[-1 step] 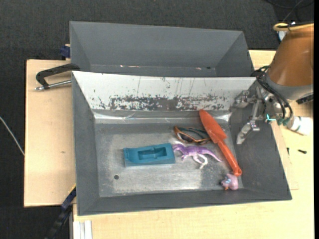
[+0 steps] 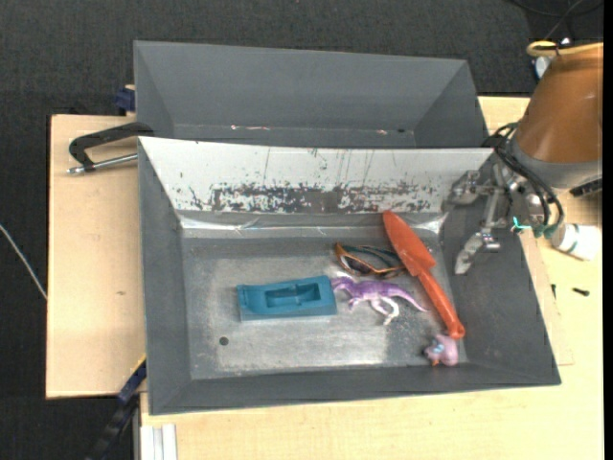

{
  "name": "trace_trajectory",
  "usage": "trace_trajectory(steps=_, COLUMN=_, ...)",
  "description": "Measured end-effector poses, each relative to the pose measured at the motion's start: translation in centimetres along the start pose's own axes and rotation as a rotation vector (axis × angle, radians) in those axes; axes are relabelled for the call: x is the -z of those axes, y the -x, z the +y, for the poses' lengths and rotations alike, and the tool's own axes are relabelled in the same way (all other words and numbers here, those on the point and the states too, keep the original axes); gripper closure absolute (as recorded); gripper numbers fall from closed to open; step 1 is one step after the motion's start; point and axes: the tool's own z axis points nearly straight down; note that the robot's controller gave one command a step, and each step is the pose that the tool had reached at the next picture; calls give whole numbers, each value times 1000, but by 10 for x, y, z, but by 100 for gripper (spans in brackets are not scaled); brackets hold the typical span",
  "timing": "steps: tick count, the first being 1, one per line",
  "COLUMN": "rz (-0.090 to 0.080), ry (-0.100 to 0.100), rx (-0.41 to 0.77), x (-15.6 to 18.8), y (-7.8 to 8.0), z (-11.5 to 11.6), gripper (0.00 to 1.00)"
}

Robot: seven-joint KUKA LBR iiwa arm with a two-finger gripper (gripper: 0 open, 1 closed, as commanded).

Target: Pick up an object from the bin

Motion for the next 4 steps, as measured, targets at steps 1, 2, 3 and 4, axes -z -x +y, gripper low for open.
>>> trace_trajectory(steps=1, rz=-5, ry=-2, rx=69, x=-43, y=-12, z=34, gripper=0)
trace_trajectory(steps=2, rz=1, ry=3, rx=386, x=-91, y=-15, z=47, gripper=100)
trace_trajectory(steps=3, rz=1, ry=3, rx=386, x=-91, y=-15, z=47, gripper=100)
trace_trajectory(steps=4, rz=-6, ry=-1, rx=393, x=50, y=2, z=53, gripper=100)
